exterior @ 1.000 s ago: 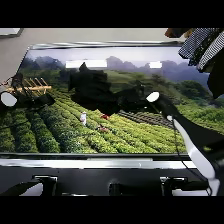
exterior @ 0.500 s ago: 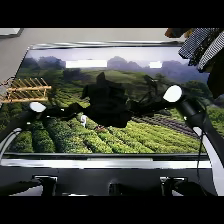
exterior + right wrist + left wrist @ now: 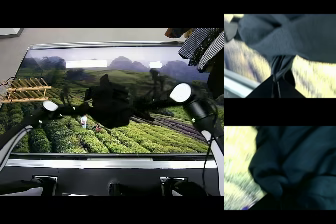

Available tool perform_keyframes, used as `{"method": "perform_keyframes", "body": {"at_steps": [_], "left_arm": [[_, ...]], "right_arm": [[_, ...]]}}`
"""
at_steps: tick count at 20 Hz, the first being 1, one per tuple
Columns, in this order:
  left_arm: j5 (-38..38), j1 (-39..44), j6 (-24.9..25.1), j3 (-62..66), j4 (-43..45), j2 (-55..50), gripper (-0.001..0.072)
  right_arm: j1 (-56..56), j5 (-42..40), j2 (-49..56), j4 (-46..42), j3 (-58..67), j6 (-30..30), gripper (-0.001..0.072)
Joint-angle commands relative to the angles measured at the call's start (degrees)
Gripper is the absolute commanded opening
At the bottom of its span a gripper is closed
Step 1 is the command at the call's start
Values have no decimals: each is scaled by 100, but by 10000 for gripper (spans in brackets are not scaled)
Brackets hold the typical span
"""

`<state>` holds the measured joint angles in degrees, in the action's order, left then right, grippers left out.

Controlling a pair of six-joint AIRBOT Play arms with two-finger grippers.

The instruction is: Fold the clothes and pants, and hang the long-sleeved shirts on hangers.

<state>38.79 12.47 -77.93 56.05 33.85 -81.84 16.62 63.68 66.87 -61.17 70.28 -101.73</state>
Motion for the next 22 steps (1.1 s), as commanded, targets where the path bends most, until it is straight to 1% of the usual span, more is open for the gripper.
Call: {"method": "perform_keyframes", "body": {"at_steps": [1,2,4,5,6,8,12,13,14,16,18,20,22], "left_arm": [[658,-632,61,1279,254,466,19],[901,-833,61,1886,407,675,19],[1296,-1128,61,3018,809,1108,19],[1425,-1228,63,3482,970,1335,19],[1526,-1309,61,3899,1141,1591,19],[1626,-1427,55,4417,1379,2144,20],[1692,-1493,35,4520,1453,3379,20],[1694,-1491,-70,4520,1526,3624,20],[1694,-1491,-313,4520,1711,3866,20],[1694,-1491,-898,4520,2273,4221,20],[1696,-1491,-1331,4520,2649,4387,20],[1749,-1488,-1427,4494,2673,4317,20],[1851,-1488,-1427,4256,2463,4142,20]], "right_arm": [[-4,-1102,-44,-833,1104,-297,34],[0,-1259,-44,-1058,1672,-455,34],[0,-1300,-46,-1217,2796,-468,35],[0,-1228,-68,-1189,3303,-321,35],[0,-1060,-122,-1064,3790,-48,35],[0,-619,-367,-907,4439,247,35],[0,293,-1368,-643,4594,555,35],[0,494,-1635,-645,4594,557,35],[0,577,-1867,-658,4594,555,35],[0,391,-2247,-708,4594,501,35],[0,52,-2404,-955,4594,216,35],[0,-92,-2308,-1213,4594,116,35],[0,-273,-1956,-1545,4594,-72,35]]}}
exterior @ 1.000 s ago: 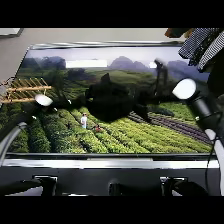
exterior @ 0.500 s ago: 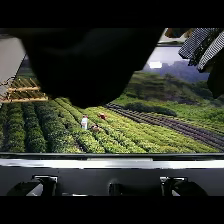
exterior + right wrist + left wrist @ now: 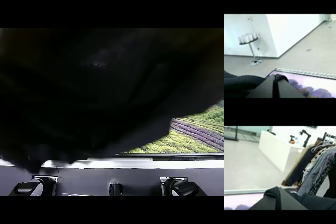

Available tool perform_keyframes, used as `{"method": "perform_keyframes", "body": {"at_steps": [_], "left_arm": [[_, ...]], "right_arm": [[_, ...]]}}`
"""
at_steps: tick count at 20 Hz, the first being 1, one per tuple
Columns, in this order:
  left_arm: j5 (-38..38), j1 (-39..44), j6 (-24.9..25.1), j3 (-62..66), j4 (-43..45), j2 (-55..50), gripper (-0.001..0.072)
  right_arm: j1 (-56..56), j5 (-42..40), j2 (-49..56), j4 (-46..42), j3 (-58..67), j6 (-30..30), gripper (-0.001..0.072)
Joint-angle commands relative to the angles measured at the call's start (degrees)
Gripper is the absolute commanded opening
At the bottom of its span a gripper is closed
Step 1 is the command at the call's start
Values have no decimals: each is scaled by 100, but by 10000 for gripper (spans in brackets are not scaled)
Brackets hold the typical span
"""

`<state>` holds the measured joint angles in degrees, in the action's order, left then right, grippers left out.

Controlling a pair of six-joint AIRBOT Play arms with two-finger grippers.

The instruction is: Fold the clothes and pants, and hang the long-sleeved shirts on hangers.

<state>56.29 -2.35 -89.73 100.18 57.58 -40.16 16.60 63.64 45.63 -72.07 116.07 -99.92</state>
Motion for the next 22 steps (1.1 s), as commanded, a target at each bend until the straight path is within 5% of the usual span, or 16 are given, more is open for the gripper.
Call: {"method": "perform_keyframes", "body": {"at_steps": [1,6,10,14,17,18,20,21,22], "left_arm": [[129,-7,-245,-376,-15,-142,20],[-282,166,-245,-1799,-168,-1215,20],[-1099,505,-181,-2347,-166,-2667,20],[-1506,564,-179,-2345,-188,-4142,20],[-1495,560,-181,-2345,-190,-4881,25],[-1473,549,-184,-2345,-195,-5001,79],[-1340,413,-184,-2310,-262,-5023,428],[-1078,247,-177,-2194,-267,-4990,581],[-761,4,-177,-2048,-260,-4927,685]], "right_arm": [[2,-433,452,-638,13,-343,35],[0,-2306,2621,-2026,15,-1429,35],[0,-3285,4664,-1934,15,-2813,35],[0,-2765,6002,-1204,15,-2957,36],[0,-1558,6478,-472,15,-2306,99],[2,-1123,6526,-236,13,-1860,107],[-4,-229,6446,35,15,-960,421],[-4,254,6323,17,15,-527,535],[-44,833,6135,-52,13,-131,563]]}}
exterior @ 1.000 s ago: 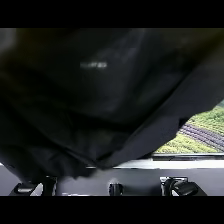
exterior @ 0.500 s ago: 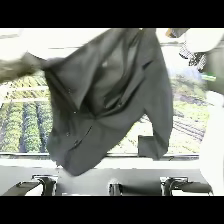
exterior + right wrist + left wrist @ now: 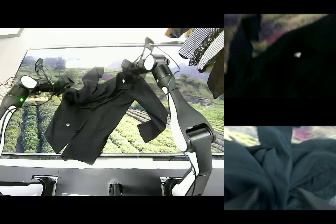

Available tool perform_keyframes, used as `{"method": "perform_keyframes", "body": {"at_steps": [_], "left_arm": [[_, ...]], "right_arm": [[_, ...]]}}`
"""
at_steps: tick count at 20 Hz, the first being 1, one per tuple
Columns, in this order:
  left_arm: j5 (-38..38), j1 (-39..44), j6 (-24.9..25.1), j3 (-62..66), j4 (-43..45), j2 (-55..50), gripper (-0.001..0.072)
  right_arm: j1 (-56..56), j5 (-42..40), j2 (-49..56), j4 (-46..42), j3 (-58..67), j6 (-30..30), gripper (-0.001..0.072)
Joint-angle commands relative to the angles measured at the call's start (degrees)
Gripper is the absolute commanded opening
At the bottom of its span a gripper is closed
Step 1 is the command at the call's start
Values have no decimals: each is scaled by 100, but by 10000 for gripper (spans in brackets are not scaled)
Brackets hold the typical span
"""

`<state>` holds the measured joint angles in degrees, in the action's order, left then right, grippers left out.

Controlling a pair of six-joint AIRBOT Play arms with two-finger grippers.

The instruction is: Fold the clothes and pants, and hang the long-sleeved shirts on hangers.

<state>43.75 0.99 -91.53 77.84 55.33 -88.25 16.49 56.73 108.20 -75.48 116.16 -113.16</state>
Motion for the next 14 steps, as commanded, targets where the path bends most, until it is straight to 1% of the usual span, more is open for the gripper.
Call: {"method": "perform_keyframes", "body": {"at_steps": [1,2,3,4,5,6,7,9,11,13,14], "left_arm": [[699,-608,70,271,-31,-7,685],[837,-949,352,282,-31,184,686],[1014,-1314,586,278,-28,363,686],[1268,-1707,678,264,-28,518,686],[1556,-2120,820,184,-31,673,685],[1674,-2500,931,-28,-31,846,685],[1626,-2791,944,-343,-28,1012,683],[1650,-3176,1016,-1132,-31,1255,683],[1598,-3327,1016,-1873,-31,1384,680],[1554,-3305,1082,-2387,-28,1381,673],[1532,-3294,1174,-2544,-31,1375,673]], "right_arm": [[-94,2028,-321,302,4,1554,589],[-256,2437,-570,295,4,1814,627],[-476,2699,-831,299,-11,1915,627],[-704,2839,-1099,328,-105,1917,627],[-933,2922,-1414,404,-356,1921,627],[-1104,2929,-1740,570,-780,1965,627],[-1200,2796,-2120,778,-1449,1993,626],[-1132,2184,-2861,1307,-3093,2020,624],[-839,1180,-3595,2199,-5062,2020,623],[-280,74,-4070,3053,-6636,2022,622],[61,-376,-4159,3390,-7176,2020,622]]}}
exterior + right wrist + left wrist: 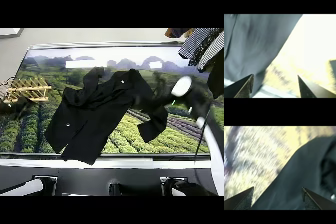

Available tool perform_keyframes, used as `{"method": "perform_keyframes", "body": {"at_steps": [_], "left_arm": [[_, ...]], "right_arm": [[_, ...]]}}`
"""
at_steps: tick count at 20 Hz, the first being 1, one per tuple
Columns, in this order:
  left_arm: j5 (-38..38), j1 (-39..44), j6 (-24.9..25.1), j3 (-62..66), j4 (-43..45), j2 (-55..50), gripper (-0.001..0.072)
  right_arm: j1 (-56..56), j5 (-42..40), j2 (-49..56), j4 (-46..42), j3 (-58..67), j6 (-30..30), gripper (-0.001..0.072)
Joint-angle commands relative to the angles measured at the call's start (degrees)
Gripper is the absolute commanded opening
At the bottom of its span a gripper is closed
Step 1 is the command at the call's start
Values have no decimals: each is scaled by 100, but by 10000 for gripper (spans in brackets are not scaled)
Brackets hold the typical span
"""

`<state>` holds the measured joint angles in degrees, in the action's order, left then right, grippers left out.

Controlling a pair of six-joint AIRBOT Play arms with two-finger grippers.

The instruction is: Fold the clothes and pants, and hang the long-sleeved shirts on hangers.

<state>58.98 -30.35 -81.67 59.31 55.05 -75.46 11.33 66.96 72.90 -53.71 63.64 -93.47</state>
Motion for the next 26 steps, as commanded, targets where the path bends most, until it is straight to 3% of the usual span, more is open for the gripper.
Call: {"method": "perform_keyframes", "body": {"at_steps": [1,7,12,13,14,15,16,18,21,23,26], "left_arm": [[11,-155,278,-796,0,92,673],[-9,-157,479,-866,7,74,673],[-55,-157,481,-866,7,74,673],[-50,-157,479,-866,4,74,673],[-2,-157,479,-866,4,74,673],[120,-157,479,-866,4,74,673],[229,-157,492,-868,15,70,674],[470,-157,780,-879,24,31,674],[557,-114,1088,-964,-7,-157,674],[573,37,1244,-1067,-2,-319,674],[549,426,1329,-1113,-48,-483,674]], "right_arm": [[970,-1801,-629,1534,-2337,48,623],[2911,-3552,70,3112,-2841,-2,623],[3458,-3886,927,5038,-2509,1453,616],[3462,-3882,1086,5154,-2411,1639,599],[3462,-3847,1191,5156,-2339,1700,464],[3436,-3810,1191,5108,-2297,1801,201],[3353,-3768,1075,4935,-2286,1766,55],[3012,-3611,634,4048,-2288,944,35],[2157,-2621,-57,2004,-2288,-588,35],[1696,-2011,-411,1248,-2288,-859,35],[1440,-1613,-697,1097,-2288,-857,36]]}}
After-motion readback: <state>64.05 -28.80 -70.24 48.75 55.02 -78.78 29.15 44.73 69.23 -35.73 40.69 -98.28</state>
